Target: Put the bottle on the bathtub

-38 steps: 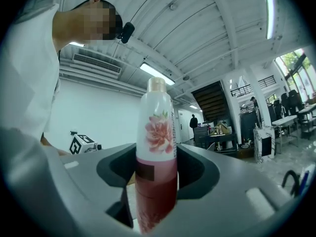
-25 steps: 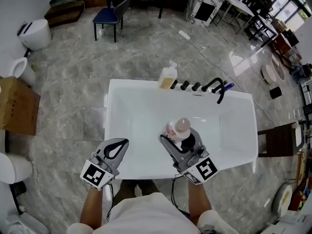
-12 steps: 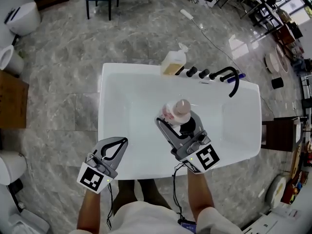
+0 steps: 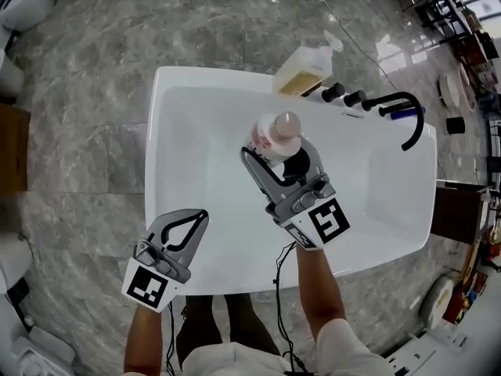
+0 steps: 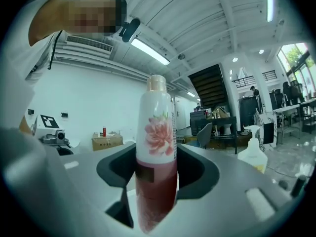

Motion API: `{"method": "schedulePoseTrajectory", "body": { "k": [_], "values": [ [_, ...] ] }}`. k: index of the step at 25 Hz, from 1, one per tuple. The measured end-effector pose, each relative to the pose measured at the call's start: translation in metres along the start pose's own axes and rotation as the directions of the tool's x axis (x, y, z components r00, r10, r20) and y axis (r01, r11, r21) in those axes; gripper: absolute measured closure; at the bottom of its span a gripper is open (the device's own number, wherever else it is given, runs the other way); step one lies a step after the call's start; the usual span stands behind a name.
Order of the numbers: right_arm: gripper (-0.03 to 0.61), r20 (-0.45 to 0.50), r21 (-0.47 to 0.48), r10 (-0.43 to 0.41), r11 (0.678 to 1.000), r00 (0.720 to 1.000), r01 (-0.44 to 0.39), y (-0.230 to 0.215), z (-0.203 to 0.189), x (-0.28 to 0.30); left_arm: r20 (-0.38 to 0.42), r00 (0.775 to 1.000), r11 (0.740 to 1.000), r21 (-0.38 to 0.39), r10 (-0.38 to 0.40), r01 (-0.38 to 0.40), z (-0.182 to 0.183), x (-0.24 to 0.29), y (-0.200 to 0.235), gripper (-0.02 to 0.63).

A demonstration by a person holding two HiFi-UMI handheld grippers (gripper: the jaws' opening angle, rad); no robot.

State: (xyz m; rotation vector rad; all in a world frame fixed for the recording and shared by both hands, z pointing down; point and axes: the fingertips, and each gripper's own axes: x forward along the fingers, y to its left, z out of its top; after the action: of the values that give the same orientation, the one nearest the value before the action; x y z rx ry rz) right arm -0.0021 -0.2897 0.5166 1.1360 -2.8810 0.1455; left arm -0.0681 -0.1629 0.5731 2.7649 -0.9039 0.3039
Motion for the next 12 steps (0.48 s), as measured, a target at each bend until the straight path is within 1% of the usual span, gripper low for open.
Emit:
{"method": "schedulePoseTrajectory", "body": {
  "k": [3, 6, 8, 12],
  "values": [
    [0.336, 0.001, -0.009, -0.014, 1.000, 1.000, 0.014, -0.018, -0.025, 0.019, 0.008, 1.000, 0.998, -0.054, 0.029, -0.029, -0.015, 0.008, 0.011, 0.612],
    [0.336, 0.007, -0.015, -0.046, 0.999, 0.999, 0.046, -0.045, -0.050, 0.037, 0.001, 0.999, 0.996, -0.076, 0.042, -0.042, -0.034, 0.019, 0.019, 0.612],
    [0.336, 0.012, -0.012, -0.075, 0.997, 0.997, 0.075, -0.059, -0.067, 0.048, -0.006, 0.999, 0.996, -0.079, 0.042, -0.042, -0.045, 0.023, 0.023, 0.612],
    [0.336, 0.021, -0.025, -0.119, 0.992, 0.993, 0.120, -0.088, -0.099, 0.073, -0.006, 1.000, 0.998, -0.058, 0.031, -0.031, -0.061, 0.037, 0.028, 0.612]
  ]
}}
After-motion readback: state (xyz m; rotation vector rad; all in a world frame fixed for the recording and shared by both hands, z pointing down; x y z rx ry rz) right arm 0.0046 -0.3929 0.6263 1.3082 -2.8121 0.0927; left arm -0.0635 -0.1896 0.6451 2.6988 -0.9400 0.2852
